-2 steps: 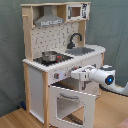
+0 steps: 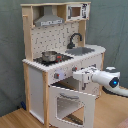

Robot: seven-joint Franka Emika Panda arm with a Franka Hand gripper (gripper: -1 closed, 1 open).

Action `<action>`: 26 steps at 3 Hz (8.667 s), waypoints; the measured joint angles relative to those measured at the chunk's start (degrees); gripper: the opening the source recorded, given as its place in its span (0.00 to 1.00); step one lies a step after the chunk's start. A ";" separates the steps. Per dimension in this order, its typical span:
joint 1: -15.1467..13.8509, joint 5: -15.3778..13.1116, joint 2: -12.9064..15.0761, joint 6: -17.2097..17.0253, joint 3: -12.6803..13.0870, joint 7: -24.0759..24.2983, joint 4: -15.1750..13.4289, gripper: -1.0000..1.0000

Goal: Play with the kitchen

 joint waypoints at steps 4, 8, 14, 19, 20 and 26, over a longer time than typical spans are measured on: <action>17.92 -0.11 -0.94 -14.98 -2.99 1.72 6.75 1.00; 17.64 -2.70 -1.41 -23.64 0.40 15.04 24.03 1.00; 10.06 -11.37 -1.75 -28.76 6.95 47.84 34.85 1.00; 10.93 -15.69 -1.34 -43.92 12.06 76.75 35.20 1.00; 10.90 -15.69 -0.96 -48.04 12.28 81.62 35.19 1.00; 8.59 -15.09 0.82 -66.85 20.93 98.64 26.63 1.00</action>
